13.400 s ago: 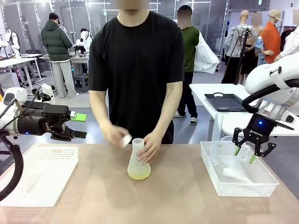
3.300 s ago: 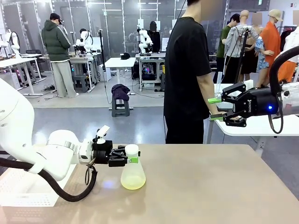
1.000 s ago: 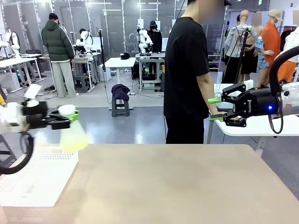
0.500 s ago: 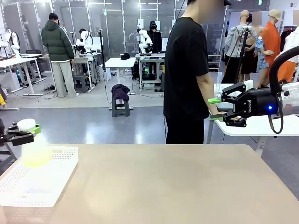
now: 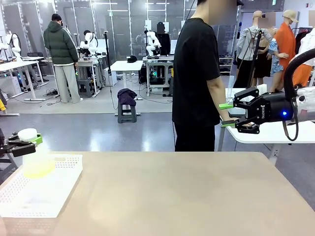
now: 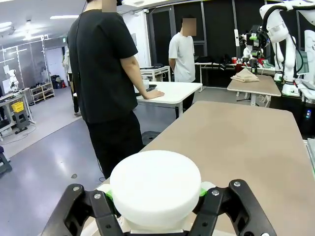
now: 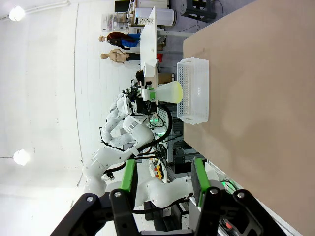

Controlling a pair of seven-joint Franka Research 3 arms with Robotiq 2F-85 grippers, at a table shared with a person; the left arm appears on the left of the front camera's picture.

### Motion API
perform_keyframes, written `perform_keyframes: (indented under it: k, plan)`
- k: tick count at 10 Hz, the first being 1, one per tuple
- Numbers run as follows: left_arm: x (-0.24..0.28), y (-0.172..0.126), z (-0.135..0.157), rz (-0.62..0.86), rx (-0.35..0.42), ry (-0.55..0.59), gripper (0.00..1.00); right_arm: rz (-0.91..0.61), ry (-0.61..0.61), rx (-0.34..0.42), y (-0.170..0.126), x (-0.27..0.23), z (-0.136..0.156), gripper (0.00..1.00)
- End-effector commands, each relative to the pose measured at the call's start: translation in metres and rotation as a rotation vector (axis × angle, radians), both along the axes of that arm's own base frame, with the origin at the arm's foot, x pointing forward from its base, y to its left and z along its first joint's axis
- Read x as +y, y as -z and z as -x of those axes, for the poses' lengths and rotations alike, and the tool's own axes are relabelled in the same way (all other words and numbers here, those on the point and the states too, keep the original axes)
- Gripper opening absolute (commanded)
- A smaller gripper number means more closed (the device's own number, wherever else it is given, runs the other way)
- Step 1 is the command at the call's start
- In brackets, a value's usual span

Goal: Prepare the solutions needed for the experiment.
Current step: When the human places the Big flask in the center of the table, pick up the Big flask and place it in the left Organizing basket.

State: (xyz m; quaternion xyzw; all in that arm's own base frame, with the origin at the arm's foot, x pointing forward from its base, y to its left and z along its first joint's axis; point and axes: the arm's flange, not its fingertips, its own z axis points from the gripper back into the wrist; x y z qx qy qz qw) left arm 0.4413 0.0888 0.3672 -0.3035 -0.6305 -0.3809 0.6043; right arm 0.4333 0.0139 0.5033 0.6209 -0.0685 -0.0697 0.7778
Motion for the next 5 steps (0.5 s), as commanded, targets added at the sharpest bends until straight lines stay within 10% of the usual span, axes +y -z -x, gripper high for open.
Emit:
perform_keyframes:
  k: [1,5]
  plan:
    - [0.001,-0.007,-0.003,-0.005,-0.006,0.006,0.17,-0.005,0.000,-0.004,-0.001,0.000,0.000,0.57]
    - [0.002,0.026,-0.009,-0.058,-0.019,0.050,0.24,-0.005,0.000,-0.004,-0.001,0.000,0.000,0.57]
